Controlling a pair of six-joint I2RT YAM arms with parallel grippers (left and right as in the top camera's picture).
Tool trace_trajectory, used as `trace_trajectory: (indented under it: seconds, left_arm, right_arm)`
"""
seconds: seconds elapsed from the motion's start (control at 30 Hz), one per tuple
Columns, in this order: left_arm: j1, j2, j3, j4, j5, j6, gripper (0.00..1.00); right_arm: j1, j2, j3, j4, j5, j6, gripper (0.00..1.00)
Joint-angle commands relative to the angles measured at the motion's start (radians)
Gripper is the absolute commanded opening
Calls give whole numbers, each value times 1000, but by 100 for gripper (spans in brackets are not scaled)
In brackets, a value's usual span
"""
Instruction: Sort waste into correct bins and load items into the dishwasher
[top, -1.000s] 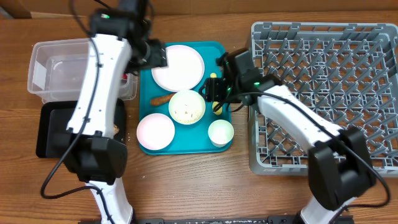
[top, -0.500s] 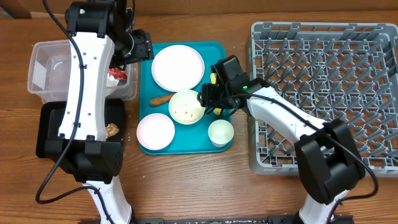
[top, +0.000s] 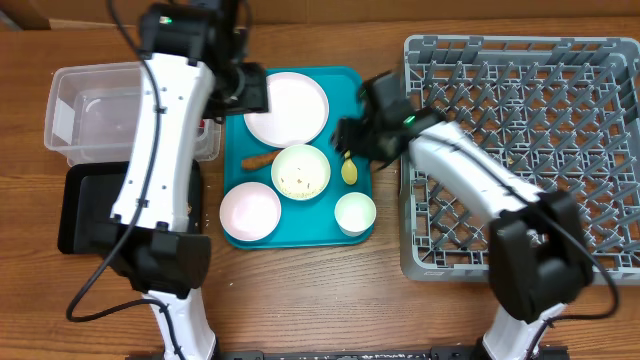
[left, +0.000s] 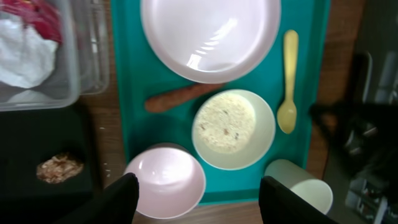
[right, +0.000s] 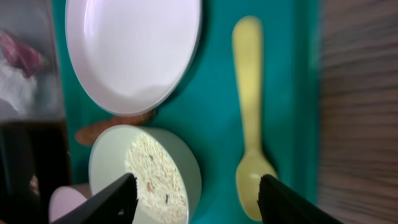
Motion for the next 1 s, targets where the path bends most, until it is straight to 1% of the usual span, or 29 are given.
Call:
trace_trajectory:
  seconds: [0.0,0.1,0.23,0.37,0.43,0.57,0.73,0.87,0.97]
  left_arm:
    - [-76,6,-6,-3,-38,20,65]
    - [-137,7,-67,16,-56,20,66]
    - [-188,7,-201,82,-56,11,64]
    - [-224,7,-351,196,12,9,62]
    - [-248,7,-413,266,30,9,61]
    - [-293,7,-512,390,20,8,60]
    - [-313,7,-631,536,-50,8,60]
    - [-313,7,-693,606,-47,9,58]
    - [-313,7,-711,625,-57,18,54]
  right_arm:
    - [-105,-121,127,-73,5,6,66]
    - [-204,-166,195,-183,4,-4,67]
    - [-313,-224,212,-269,4,-25,69]
    - [-380,-246,212,-340,5,-37,71]
    - [-395,-246,211,-361,5,-55,72]
    - [-396,-246,211,-380,5,-61,72]
    - [-396,-246,211,-384,5,-61,72]
    - [-396,-246,211,-388,5,-61,72]
    - [-396,-246,211,-388,5,-61,72]
